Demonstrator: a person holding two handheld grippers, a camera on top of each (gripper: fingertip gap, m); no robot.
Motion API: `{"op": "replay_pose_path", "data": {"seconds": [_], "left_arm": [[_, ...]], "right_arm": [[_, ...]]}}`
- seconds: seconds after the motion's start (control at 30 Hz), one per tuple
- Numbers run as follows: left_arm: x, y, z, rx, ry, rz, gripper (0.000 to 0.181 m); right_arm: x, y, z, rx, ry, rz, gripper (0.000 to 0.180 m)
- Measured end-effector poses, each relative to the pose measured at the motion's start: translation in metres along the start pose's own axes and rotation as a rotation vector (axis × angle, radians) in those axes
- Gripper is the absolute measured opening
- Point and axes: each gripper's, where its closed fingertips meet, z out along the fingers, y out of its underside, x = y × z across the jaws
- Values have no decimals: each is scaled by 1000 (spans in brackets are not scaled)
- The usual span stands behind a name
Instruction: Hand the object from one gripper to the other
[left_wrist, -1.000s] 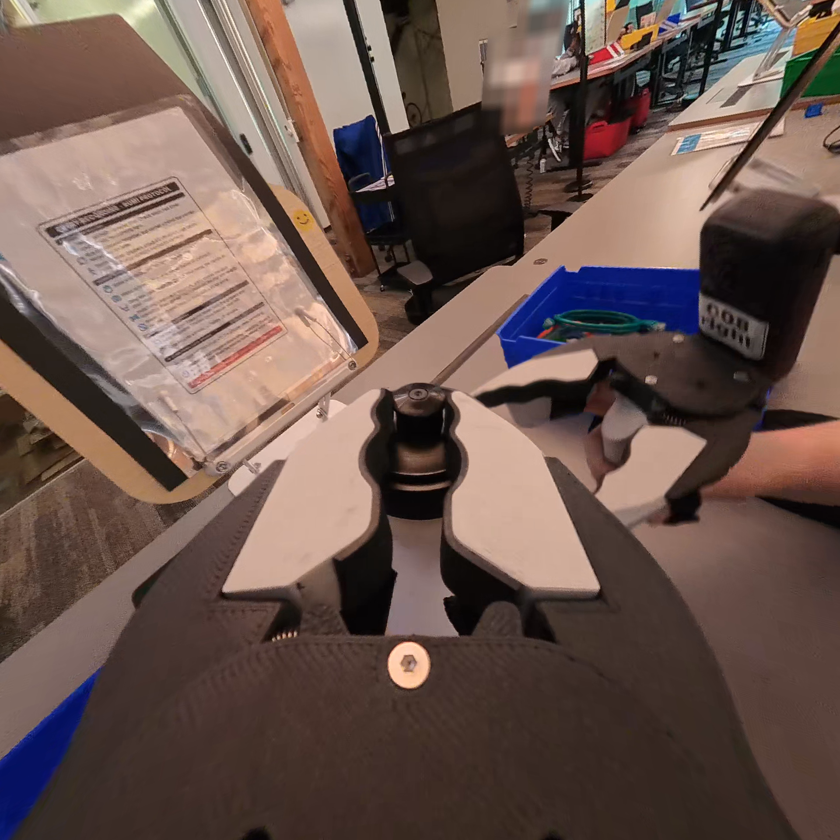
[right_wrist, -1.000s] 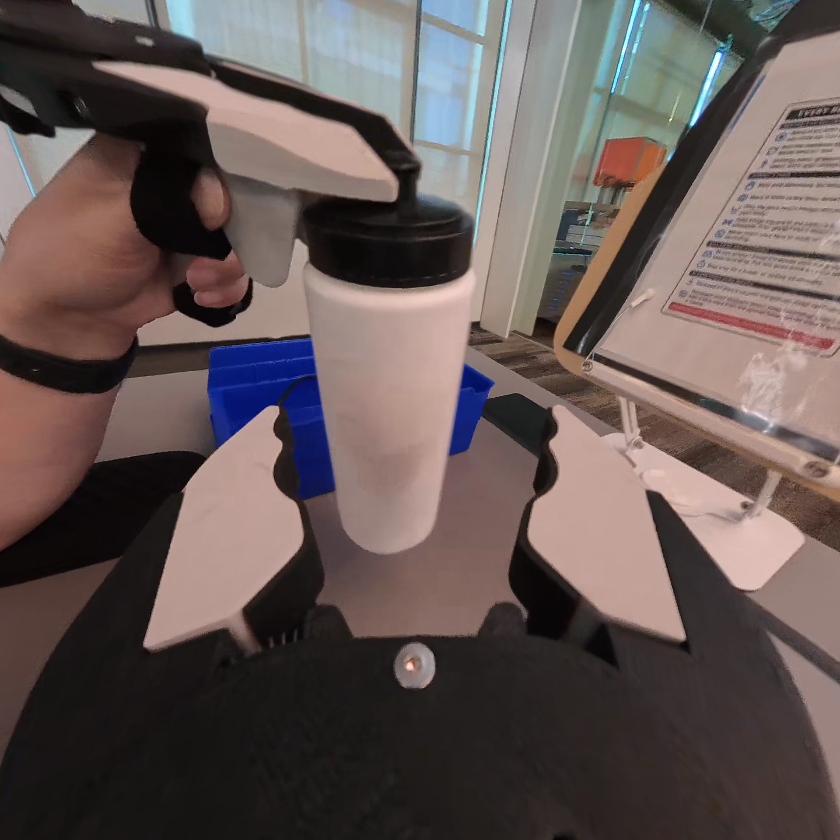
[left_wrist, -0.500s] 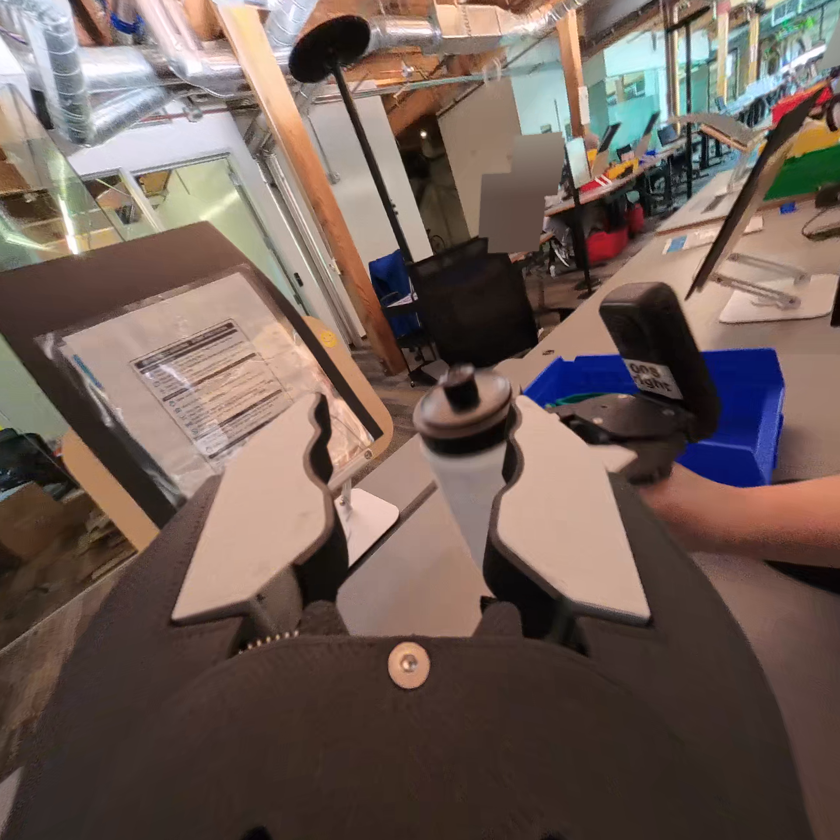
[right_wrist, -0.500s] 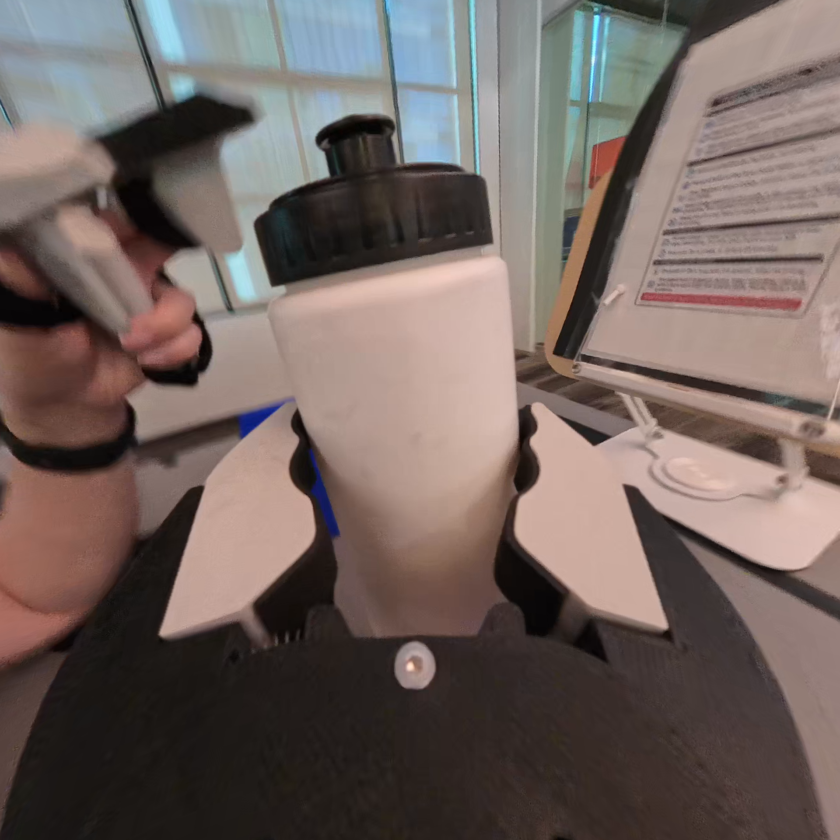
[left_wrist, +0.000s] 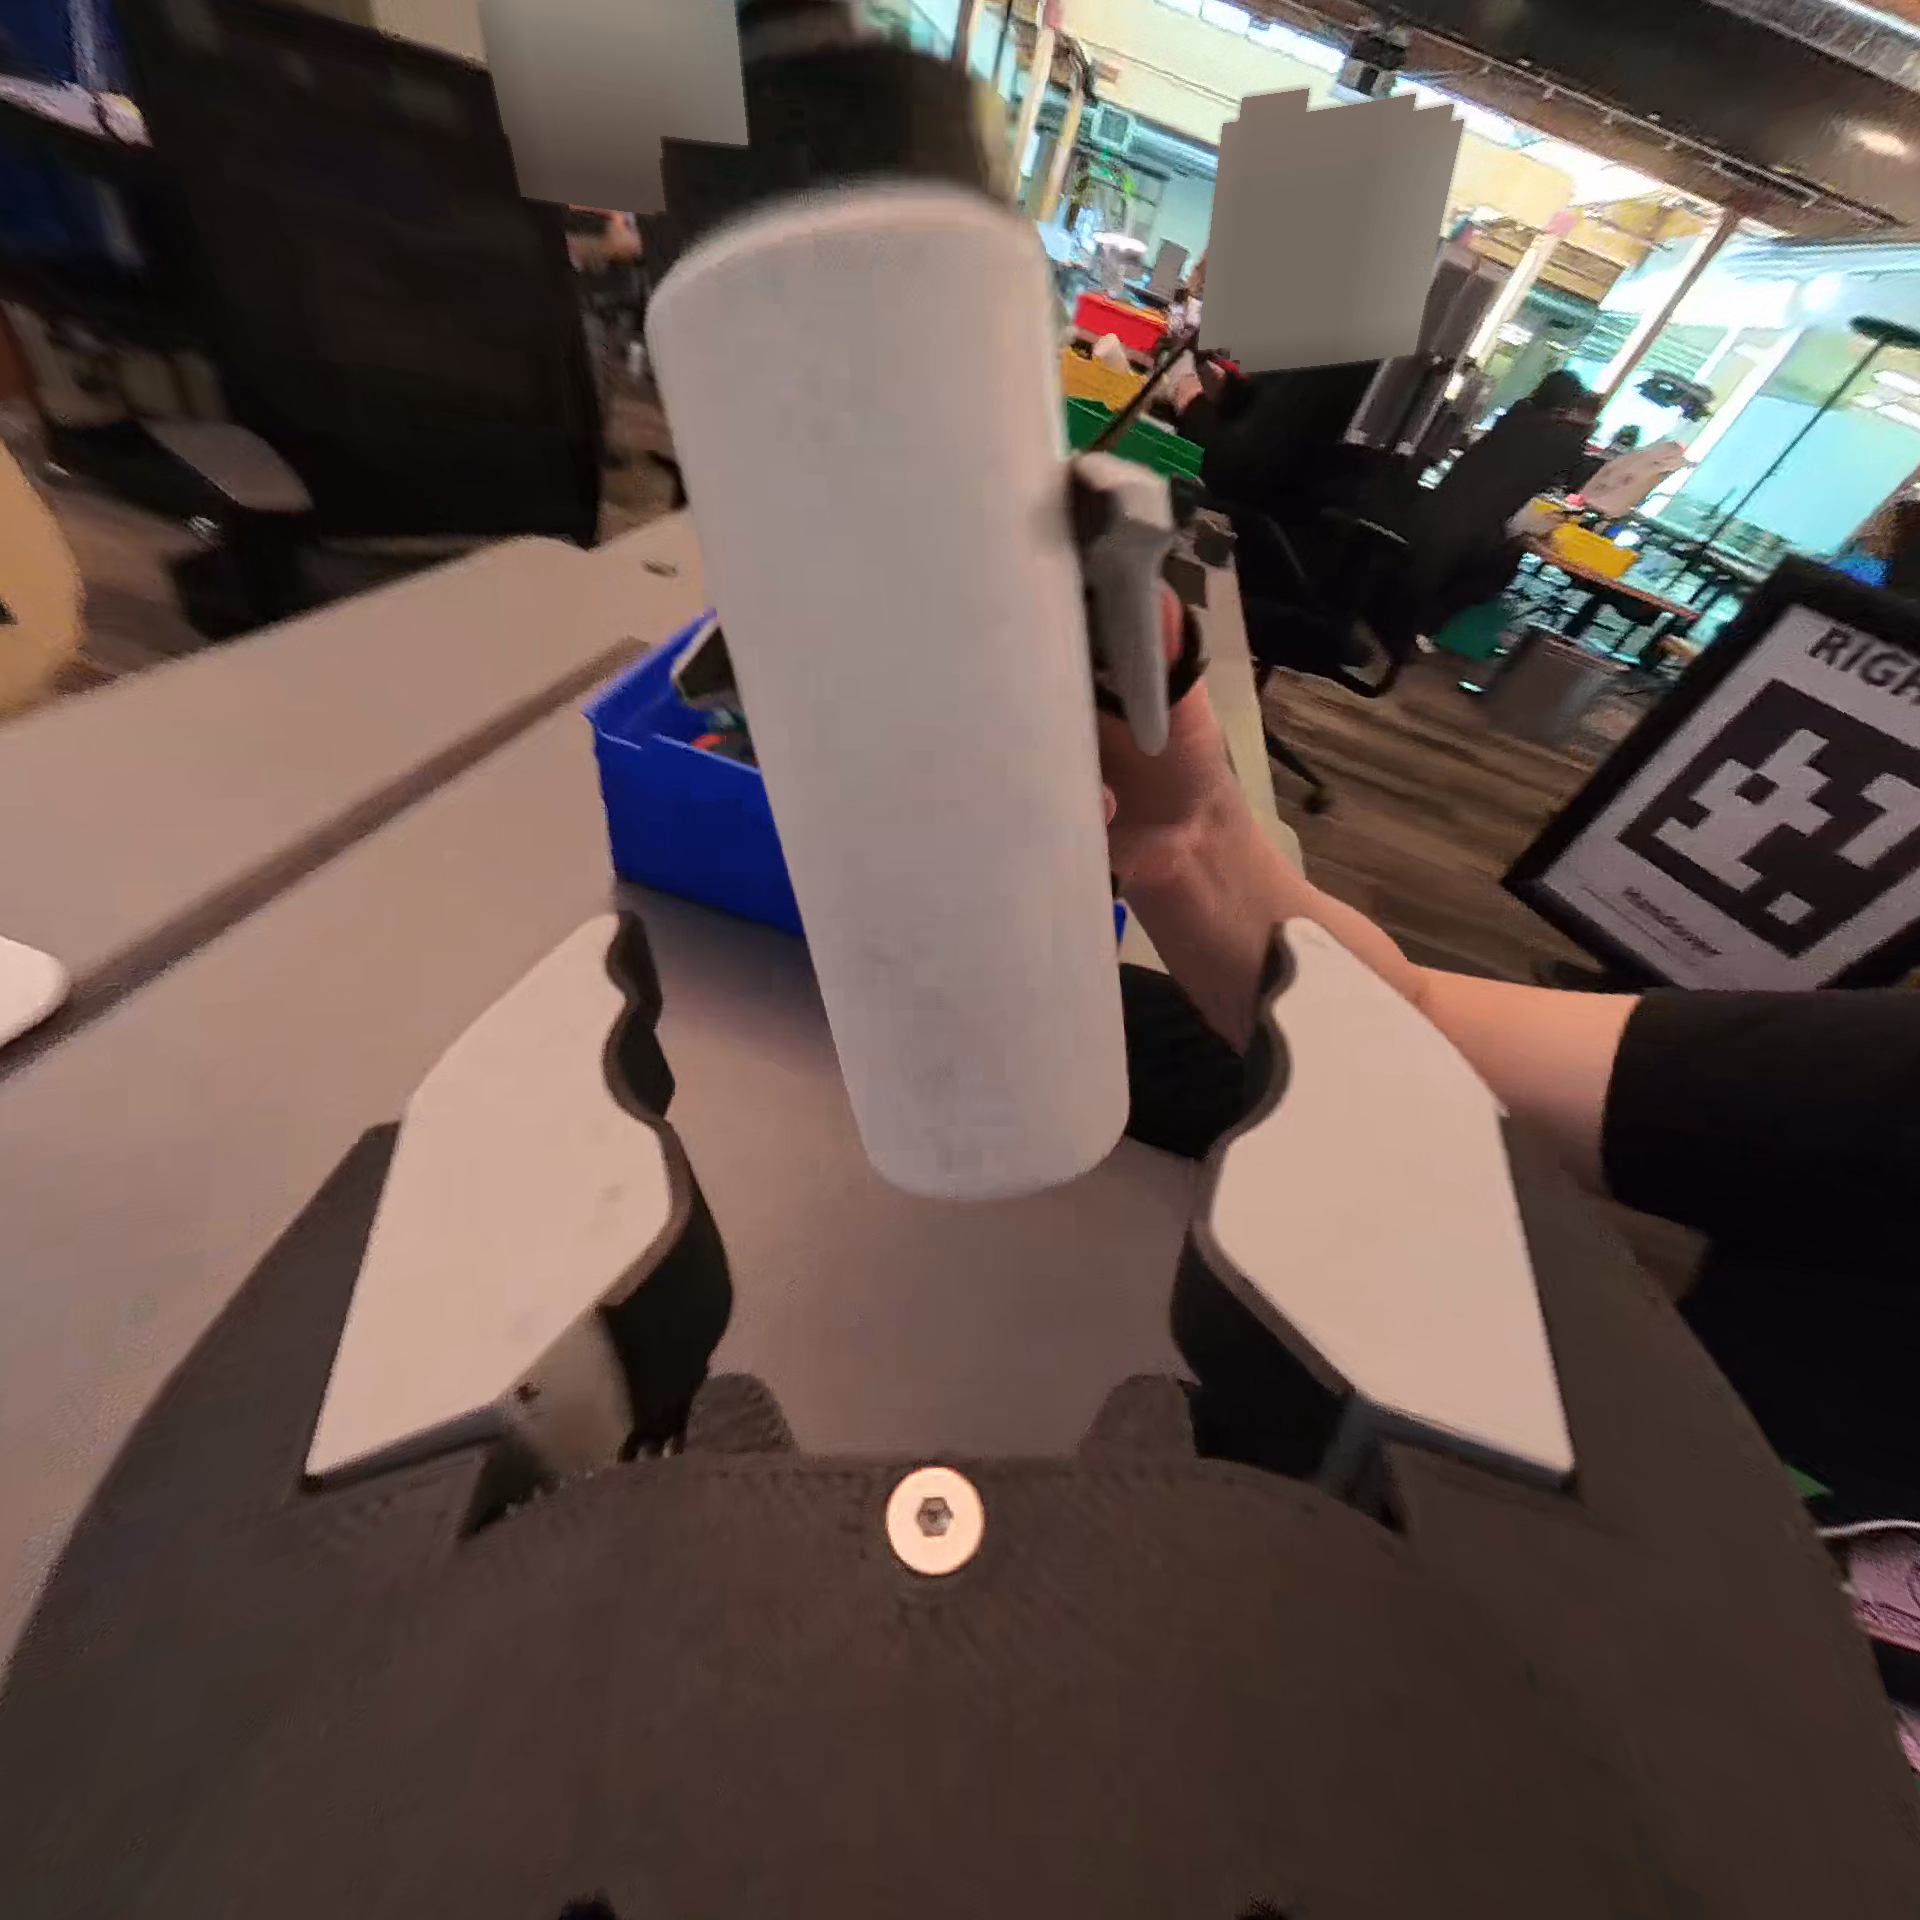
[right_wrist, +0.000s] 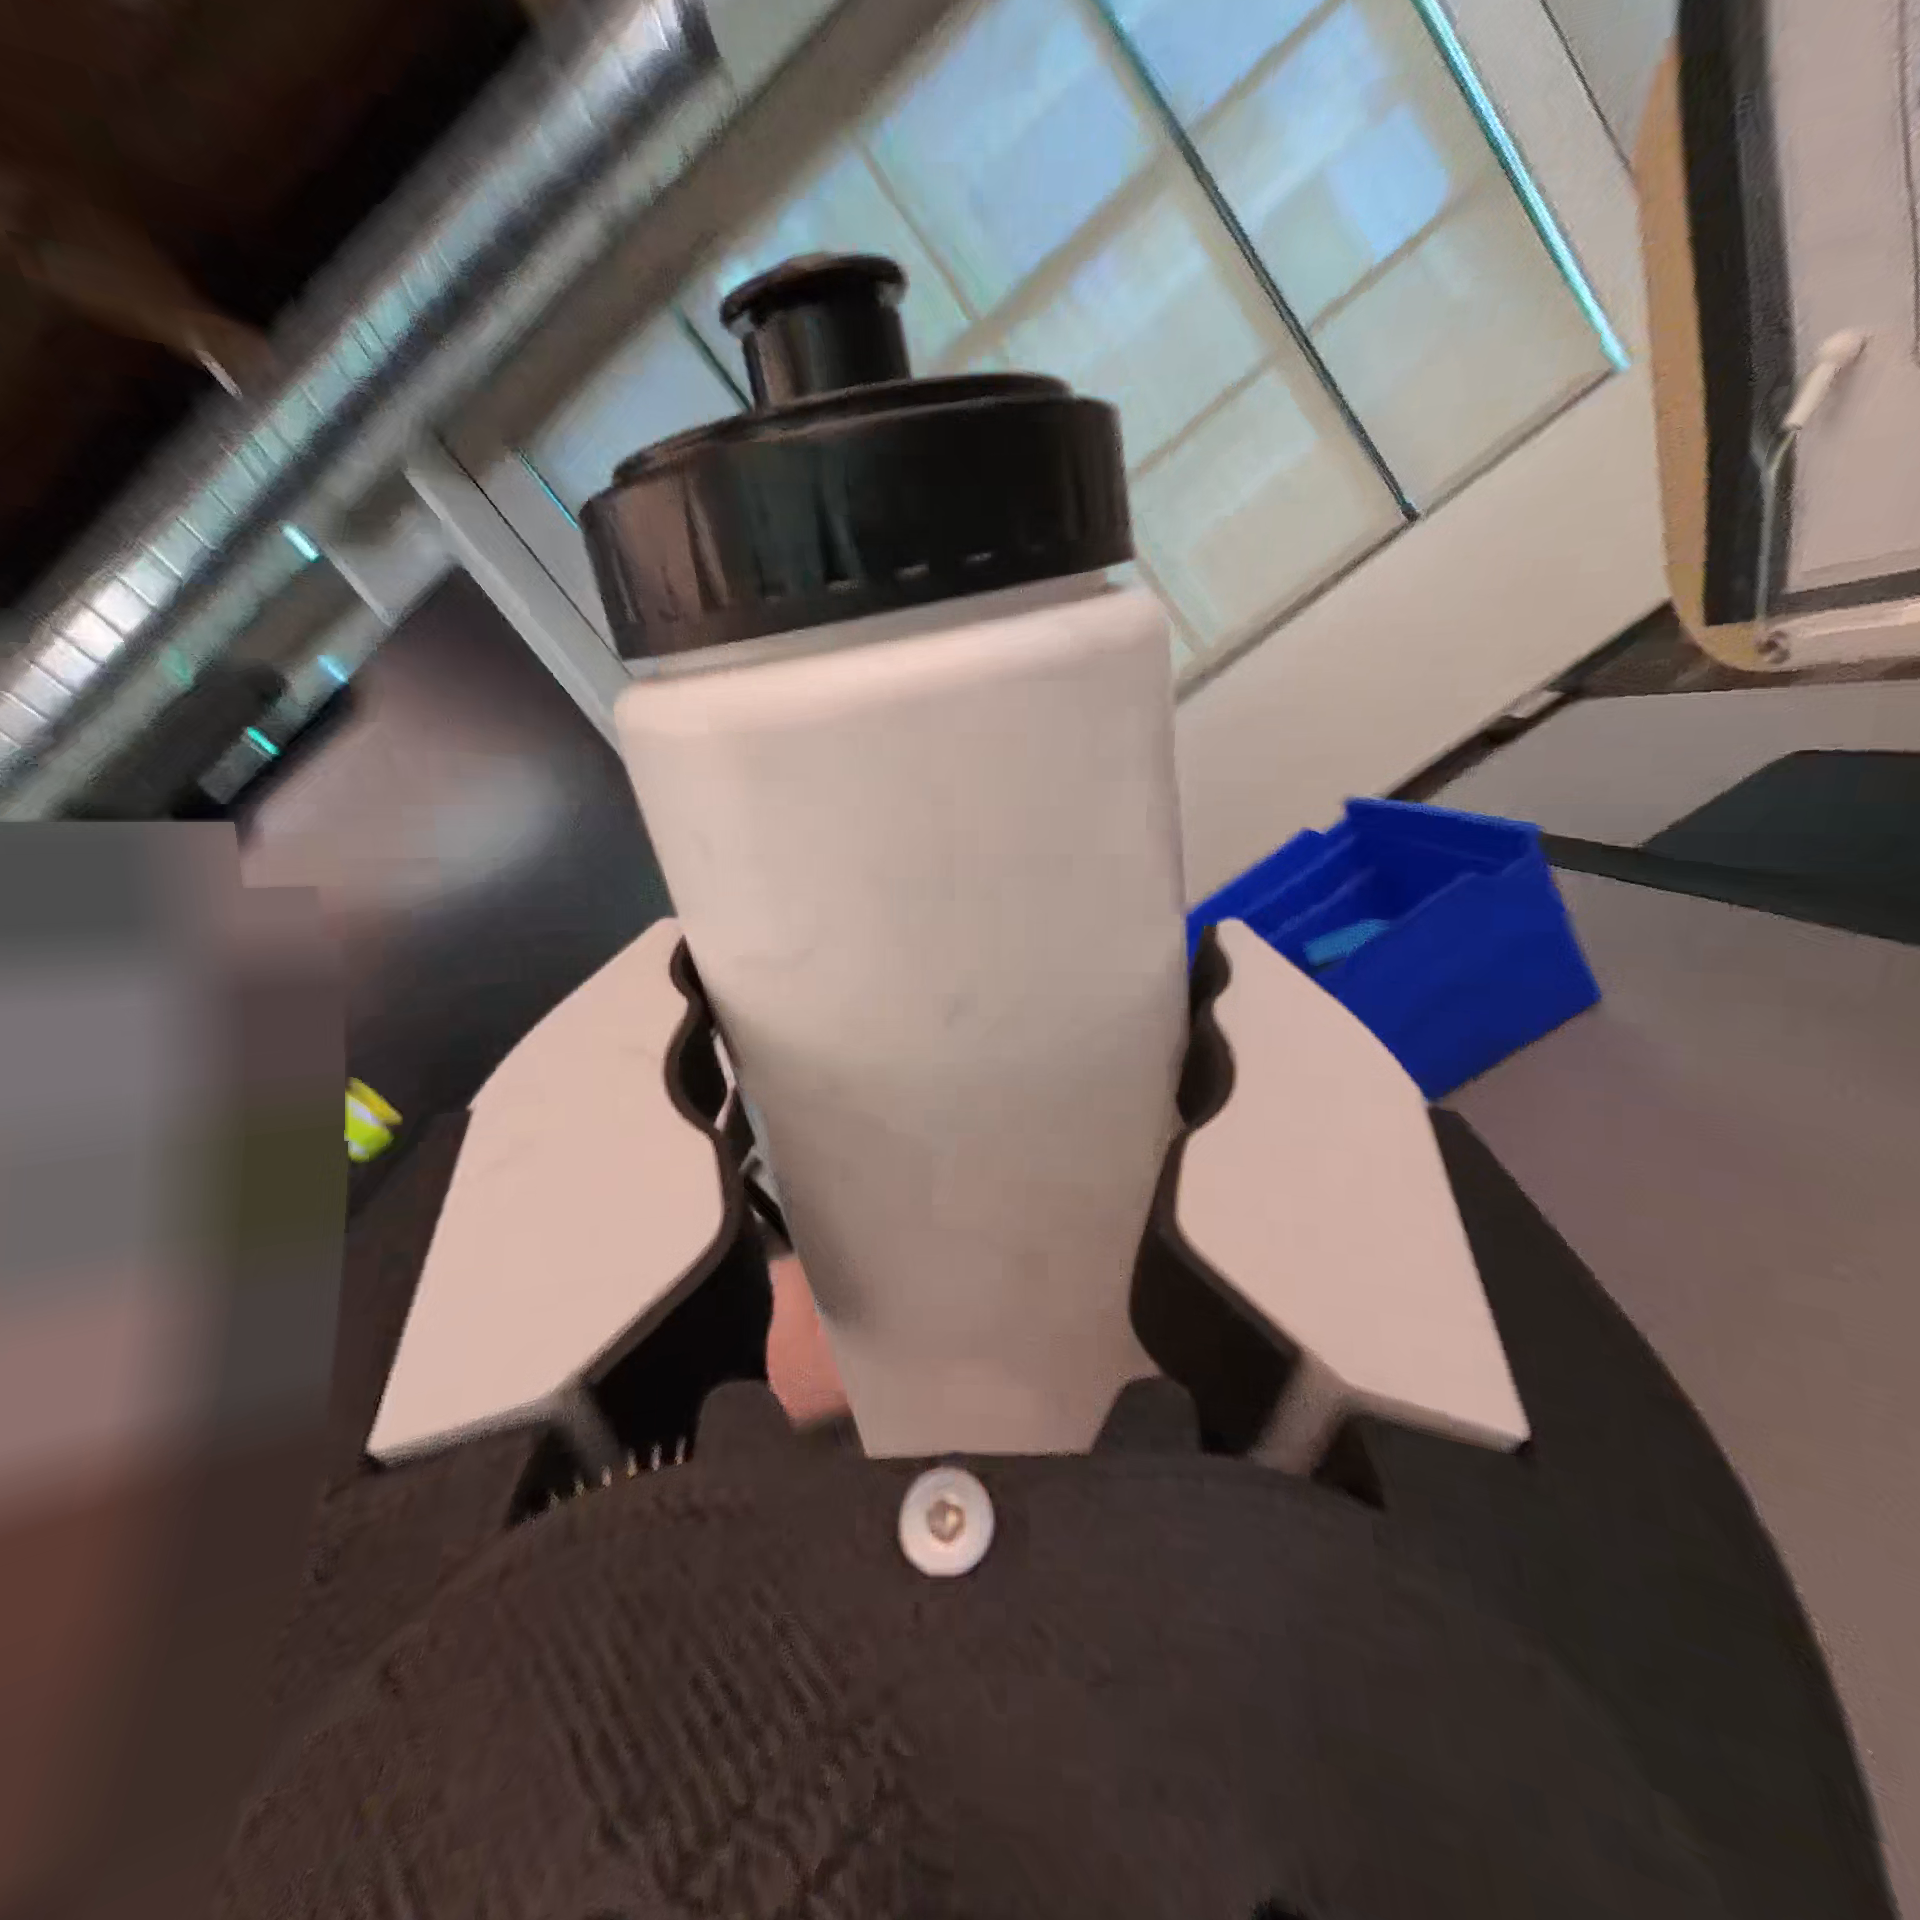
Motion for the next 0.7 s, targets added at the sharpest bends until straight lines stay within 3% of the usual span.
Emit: {"op": "replay_pose_path", "data": {"seconds": [0.13, 0.3, 0.33, 0.4, 0.47, 0.57, 0.7], "left_arm": [[12, 6, 19, 34, 88, 2, 113], [18, 13, 31, 38, 76, 77, 119], [20, 13, 32, 43, 80, 87, 115], [24, 11, 30, 58, 93, 131, 86], [27, 7, 27, 65, 94, 170, 86], [34, -11, 14, 144, 132, 136, 85], [27, -44, -22, 271, 128, 23, 84]], "right_arm": [[-8, 18, 10, -155, 131, -220, 89], [-25, 32, 24, -182, 131, -250, 89], [-27, 34, 26, -185, 134, -257, 90], [-33, 35, 30, -170, 131, -272, 90], [-40, 32, 31, -166, 129, -341, 91], [-56, 18, 27, -136, 154, -585, 112], [-91, -12, 13, 123, 263, -1168, 112]]}}
